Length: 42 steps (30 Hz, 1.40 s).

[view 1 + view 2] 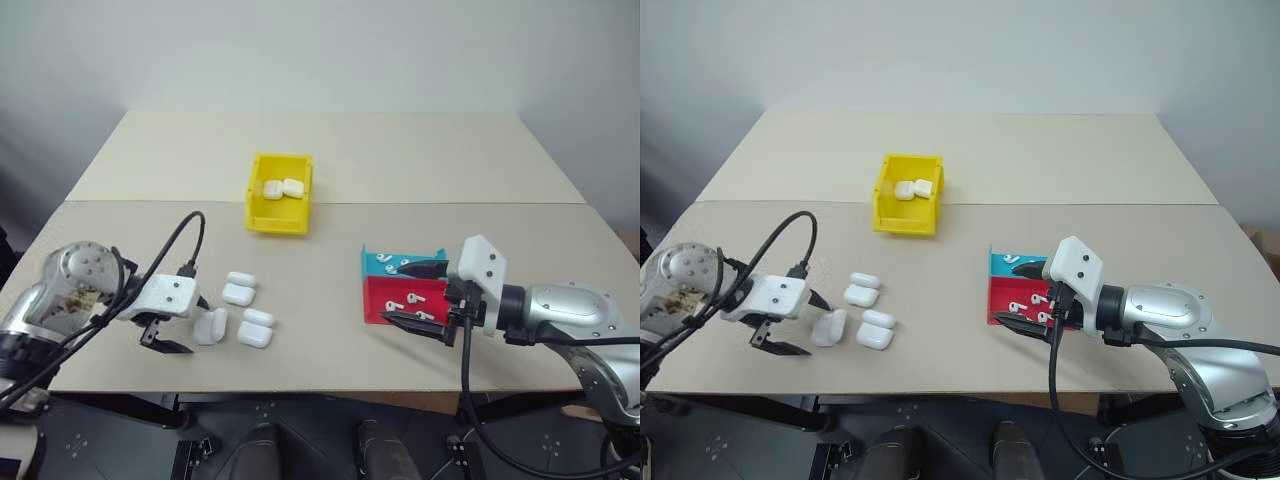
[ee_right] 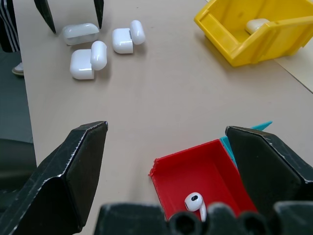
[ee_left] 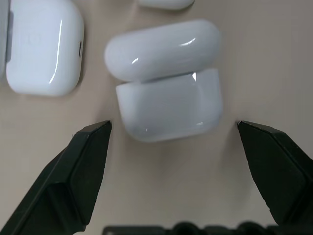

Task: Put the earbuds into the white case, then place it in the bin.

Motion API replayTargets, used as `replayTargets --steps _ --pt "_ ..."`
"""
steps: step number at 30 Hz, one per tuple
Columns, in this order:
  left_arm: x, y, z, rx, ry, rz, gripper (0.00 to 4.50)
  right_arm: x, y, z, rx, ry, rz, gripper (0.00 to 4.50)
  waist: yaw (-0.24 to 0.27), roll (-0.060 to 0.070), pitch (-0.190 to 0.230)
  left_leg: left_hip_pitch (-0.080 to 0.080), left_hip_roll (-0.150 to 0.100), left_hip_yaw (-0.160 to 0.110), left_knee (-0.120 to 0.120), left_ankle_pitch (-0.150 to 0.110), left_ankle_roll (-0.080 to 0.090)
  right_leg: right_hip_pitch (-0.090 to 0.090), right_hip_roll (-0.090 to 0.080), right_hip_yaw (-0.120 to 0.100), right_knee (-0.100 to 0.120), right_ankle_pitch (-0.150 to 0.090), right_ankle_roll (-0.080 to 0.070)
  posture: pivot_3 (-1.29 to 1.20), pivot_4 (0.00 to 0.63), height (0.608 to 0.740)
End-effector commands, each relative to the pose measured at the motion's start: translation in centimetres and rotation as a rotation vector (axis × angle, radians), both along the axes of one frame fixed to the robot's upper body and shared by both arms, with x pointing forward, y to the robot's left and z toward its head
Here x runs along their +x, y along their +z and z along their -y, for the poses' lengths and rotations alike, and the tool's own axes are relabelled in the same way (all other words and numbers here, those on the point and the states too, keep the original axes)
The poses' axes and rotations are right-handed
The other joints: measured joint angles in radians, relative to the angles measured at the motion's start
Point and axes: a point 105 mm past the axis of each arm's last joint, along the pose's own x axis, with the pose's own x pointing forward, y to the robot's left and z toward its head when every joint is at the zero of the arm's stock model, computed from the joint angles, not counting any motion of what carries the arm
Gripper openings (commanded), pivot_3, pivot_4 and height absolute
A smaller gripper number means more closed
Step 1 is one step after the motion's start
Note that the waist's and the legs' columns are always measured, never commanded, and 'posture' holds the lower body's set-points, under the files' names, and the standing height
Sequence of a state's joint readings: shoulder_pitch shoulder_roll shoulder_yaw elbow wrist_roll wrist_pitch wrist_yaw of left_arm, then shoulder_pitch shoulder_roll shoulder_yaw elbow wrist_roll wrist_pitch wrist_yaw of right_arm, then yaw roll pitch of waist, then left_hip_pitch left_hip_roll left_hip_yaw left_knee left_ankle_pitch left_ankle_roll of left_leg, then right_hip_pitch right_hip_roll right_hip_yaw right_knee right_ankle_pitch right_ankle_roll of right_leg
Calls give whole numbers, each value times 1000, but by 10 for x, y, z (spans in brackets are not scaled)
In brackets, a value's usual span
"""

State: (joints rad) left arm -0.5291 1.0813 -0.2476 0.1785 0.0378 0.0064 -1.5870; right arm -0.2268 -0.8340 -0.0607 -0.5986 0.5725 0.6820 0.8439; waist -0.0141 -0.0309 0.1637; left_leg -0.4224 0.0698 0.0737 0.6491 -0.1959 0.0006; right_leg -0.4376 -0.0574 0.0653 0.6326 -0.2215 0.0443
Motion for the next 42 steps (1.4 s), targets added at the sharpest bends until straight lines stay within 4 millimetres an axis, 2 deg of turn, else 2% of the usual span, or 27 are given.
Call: replayTargets --steps 1,11,24,27,31,37,40,42 --pt "-3 11 5 50 18 -25 4483 -1 12 -3 18 22 63 4500 0 0 0 0 0 0 0 0 0 0 0 0 0 0 0 0 150 740" --pt "-6 12 21 26 45 -73 4483 -2 11 -4 22 20 69 4500 0 0 0 0 0 -1 1 0 0 0 0 0 1 0 0 0 150 740" --pt "-1 -6 20 99 15 -5 4483 -5 12 -4 32 16 71 4500 1 0 0 0 0 -1 3 0 0 0 0 0 2 0 0 0 150 740" --pt "4 -10 21 109 49 25 3843 -5 12 -4 33 14 71 4500 2 0 0 0 0 -1 4 0 0 0 0 0 5 0 0 0 150 740" --pt "5 -11 23 91 63 37 2777 -5 12 -4 32 14 71 4500 2 0 0 0 0 -1 8 0 0 0 0 0 9 -1 0 0 150 740" --pt "3 -6 23 37 57 60 2771 -4 12 -3 32 17 71 4500 2 1 0 2 0 -2 10 0 0 2 0 0 10 -4 -5 0 150 740" --pt "-2 7 19 -47 39 96 2771 -3 13 -3 34 22 69 4500 1 0 0 1 0 -2 10 0 0 1 0 0 10 -3 -3 0 150 740" --pt "-11 20 20 -168 0 122 2771 -2 12 -3 35 24 66 4500 0 0 0 0 0 -2 10 0 0 1 0 0 10 -1 0 0 150 740"
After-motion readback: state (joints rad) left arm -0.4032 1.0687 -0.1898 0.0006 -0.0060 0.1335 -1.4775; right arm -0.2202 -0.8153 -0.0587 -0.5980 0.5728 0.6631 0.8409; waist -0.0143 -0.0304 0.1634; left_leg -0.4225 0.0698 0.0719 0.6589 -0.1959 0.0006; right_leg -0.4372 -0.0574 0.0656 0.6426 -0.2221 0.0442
